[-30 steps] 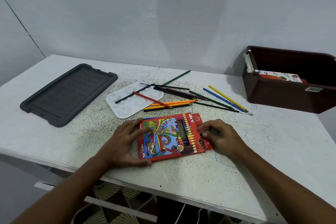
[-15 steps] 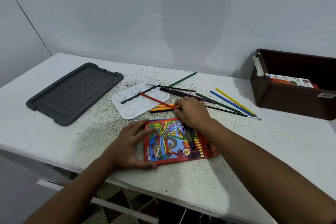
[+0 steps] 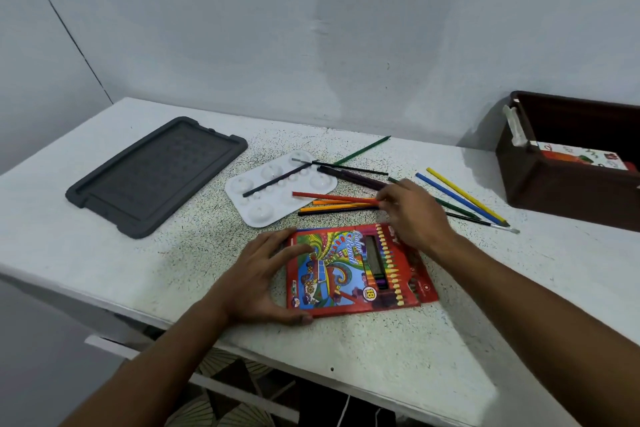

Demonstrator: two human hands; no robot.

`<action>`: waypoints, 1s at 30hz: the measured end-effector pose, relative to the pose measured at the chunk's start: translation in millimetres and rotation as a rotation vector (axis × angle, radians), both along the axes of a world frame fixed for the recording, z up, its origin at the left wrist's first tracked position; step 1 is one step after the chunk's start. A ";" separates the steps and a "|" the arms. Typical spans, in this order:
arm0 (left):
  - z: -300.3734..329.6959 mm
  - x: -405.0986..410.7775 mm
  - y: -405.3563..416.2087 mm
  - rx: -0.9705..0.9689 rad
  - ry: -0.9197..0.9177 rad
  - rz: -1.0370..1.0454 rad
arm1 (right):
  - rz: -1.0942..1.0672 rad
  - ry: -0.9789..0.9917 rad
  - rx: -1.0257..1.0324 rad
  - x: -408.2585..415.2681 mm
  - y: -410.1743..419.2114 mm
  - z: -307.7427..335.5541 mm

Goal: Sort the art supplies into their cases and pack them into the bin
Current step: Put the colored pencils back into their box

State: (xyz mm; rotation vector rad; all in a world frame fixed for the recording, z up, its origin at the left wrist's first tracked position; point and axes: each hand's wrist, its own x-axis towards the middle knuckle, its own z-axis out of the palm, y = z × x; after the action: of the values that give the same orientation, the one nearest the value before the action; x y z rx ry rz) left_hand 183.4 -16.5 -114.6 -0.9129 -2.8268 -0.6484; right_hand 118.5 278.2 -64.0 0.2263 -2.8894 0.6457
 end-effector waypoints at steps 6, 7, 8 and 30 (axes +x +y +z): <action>0.5 -0.9 0.5 0.026 0.001 -0.007 | -0.044 0.052 0.000 37.2 99.6 -1.3; 0.3 -1.0 0.7 0.029 0.002 -0.010 | -0.051 0.056 0.023 44.7 114.0 -1.1; -0.1 -1.6 1.3 0.027 0.001 -0.012 | -0.067 0.058 0.043 52.0 127.0 -1.1; -3.1 -1.4 -0.8 -0.024 -0.028 -0.003 | 0.119 -0.153 -0.281 76.0 78.8 -22.0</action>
State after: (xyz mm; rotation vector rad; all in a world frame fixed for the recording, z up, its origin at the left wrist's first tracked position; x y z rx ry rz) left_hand 181.9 -17.3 -117.7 -0.9190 -2.8642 -0.6345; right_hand 194.5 356.9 -86.0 0.3246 -2.8969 1.1239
